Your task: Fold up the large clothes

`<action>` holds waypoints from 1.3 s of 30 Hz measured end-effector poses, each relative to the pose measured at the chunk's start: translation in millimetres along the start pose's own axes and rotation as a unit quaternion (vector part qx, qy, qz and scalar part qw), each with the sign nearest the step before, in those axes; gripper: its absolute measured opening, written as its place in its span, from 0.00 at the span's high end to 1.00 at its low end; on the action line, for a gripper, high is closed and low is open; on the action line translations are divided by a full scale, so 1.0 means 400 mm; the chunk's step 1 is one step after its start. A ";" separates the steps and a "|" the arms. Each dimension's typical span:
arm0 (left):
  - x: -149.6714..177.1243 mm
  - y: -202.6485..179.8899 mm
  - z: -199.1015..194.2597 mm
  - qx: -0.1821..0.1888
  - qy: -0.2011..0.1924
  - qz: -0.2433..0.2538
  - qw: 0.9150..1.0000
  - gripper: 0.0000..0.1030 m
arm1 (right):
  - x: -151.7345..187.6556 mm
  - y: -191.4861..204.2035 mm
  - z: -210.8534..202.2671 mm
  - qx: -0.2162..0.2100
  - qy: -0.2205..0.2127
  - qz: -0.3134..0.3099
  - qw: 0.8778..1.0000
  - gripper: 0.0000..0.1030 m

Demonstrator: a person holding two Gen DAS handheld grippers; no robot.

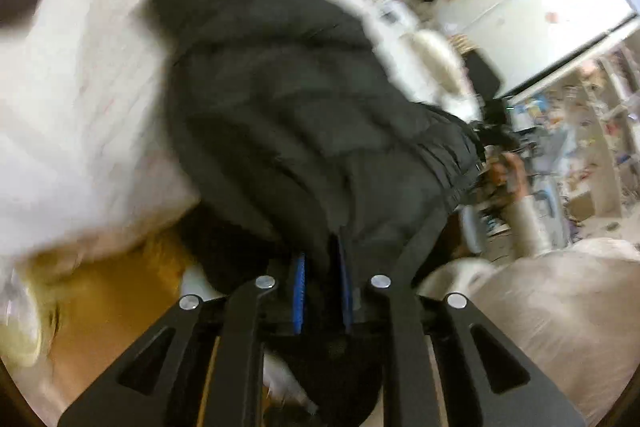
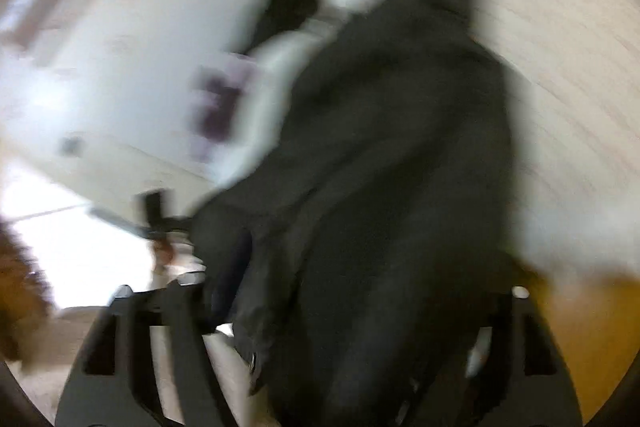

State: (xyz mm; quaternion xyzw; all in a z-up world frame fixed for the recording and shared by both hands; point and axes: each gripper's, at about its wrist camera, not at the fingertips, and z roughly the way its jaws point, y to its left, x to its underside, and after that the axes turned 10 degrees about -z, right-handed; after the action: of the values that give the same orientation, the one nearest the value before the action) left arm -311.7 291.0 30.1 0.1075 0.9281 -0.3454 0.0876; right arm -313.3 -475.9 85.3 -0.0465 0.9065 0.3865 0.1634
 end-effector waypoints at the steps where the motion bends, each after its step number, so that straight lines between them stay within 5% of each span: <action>1: 0.003 0.040 -0.022 -0.014 -0.012 -0.021 1.000 0.83 | 0.011 -0.025 -0.016 0.014 -0.008 0.022 1.000 0.33; 3: -0.019 0.097 -0.086 -0.046 -0.056 -0.061 0.996 0.83 | -0.012 -0.042 -0.065 0.054 -0.060 0.030 0.996 0.33; 5: -0.070 0.104 -0.141 -0.065 -0.089 -0.063 0.992 0.77 | -0.076 -0.013 -0.069 0.051 -0.098 0.014 0.994 0.28; 6: -0.099 0.095 -0.155 -0.071 -0.106 -0.059 0.990 0.70 | -0.127 0.009 -0.052 0.050 -0.114 -0.001 0.992 0.24; 8: -0.190 0.064 -0.167 -0.082 -0.160 -0.042 0.983 0.31 | -0.234 0.040 0.010 0.047 -0.130 -0.021 0.990 0.15; 9: -0.230 0.048 -0.154 -0.079 -0.179 -0.036 0.980 0.25 | -0.295 0.046 0.063 0.046 -0.134 -0.023 0.990 0.15; 12: -0.381 0.016 -0.046 -0.060 -0.199 -0.032 0.978 0.25 | -0.444 0.020 0.218 0.030 -0.144 -0.013 0.989 0.15; 17: -0.579 0.027 0.151 -0.038 -0.206 -0.090 0.974 0.25 | -0.618 -0.048 0.441 0.129 -0.107 -0.018 0.986 0.15; 19: -0.602 0.033 0.199 -0.025 -0.206 -0.117 0.971 0.25 | -0.625 -0.067 0.493 0.162 -0.083 -0.027 0.983 0.17; 21: -0.625 0.036 0.233 -0.017 -0.208 -0.135 0.969 0.25 | -0.621 -0.040 0.532 0.171 -0.073 -0.079 0.979 0.40; 23: -0.645 0.033 0.263 -0.017 -0.206 -0.139 0.969 0.25 | -0.608 0.005 0.532 0.188 -0.081 -0.126 0.971 0.81; 24: -0.660 0.026 0.275 -0.021 -0.206 -0.135 0.969 0.25 | -0.610 0.031 0.524 0.183 -0.086 -0.143 0.969 0.87; 28: -0.707 -0.005 0.268 -0.021 -0.236 -0.119 0.964 0.25 | -0.630 0.125 0.409 0.161 -0.163 -0.174 0.958 0.91; 31: -0.747 -0.022 0.277 -0.015 -0.258 -0.113 0.959 0.23 | -0.640 0.140 0.329 0.184 -0.204 -0.186 0.943 0.91; 36: -0.807 0.044 0.413 -0.065 -0.224 -0.129 0.964 0.23 | -0.616 -0.078 0.450 0.235 -0.106 -0.112 0.960 0.91; 39: -0.810 0.092 0.478 -0.079 -0.201 -0.143 0.966 0.23 | -0.574 -0.173 0.493 0.188 -0.082 -0.058 0.977 0.86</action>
State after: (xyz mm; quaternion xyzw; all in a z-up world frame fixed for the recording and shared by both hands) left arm 26.2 147.2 -58.6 -0.1050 0.9215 -0.2947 0.2300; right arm -31.2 -392.4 -13.6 -0.0356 0.9422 0.2012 0.2654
